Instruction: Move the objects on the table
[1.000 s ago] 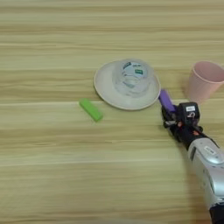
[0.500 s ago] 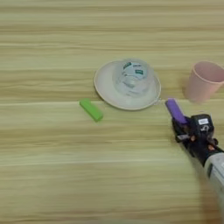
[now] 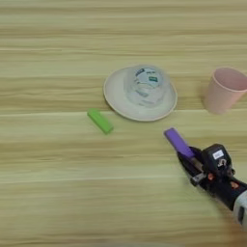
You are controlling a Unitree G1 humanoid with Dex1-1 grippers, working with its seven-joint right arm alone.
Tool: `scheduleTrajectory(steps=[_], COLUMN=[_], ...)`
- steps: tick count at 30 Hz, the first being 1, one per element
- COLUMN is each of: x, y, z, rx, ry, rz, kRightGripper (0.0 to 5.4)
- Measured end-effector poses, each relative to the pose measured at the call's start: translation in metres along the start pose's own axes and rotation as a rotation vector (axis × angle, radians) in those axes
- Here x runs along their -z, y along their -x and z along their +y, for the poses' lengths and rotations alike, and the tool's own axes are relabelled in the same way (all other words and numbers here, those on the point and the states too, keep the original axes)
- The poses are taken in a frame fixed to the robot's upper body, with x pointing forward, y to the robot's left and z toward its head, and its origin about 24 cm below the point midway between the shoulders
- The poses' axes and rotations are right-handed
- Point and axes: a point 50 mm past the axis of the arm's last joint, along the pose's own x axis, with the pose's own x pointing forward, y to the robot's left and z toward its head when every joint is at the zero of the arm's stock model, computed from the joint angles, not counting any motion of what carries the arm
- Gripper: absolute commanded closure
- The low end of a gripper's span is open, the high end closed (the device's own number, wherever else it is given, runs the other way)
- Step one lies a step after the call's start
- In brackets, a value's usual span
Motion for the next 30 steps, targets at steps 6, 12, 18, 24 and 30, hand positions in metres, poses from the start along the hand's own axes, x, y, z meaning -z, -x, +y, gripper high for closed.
scheduleTrajectory(steps=[6,12,18,24,30], x=[-0.004,-0.008,-0.008,-0.008,-0.009], y=[-0.009,-0.027,-0.036,-0.037,-0.033], z=[0.014,0.026,0.025,0.023,0.024], rx=[-0.080,-0.150,-0.145,-0.119,-0.100], ry=[0.011,0.031,0.051,0.061,0.080], rz=[-0.010,-0.024,-0.033,-0.045,-0.060], kRightGripper=[3.99,3.99,3.42,2.78,2.12])
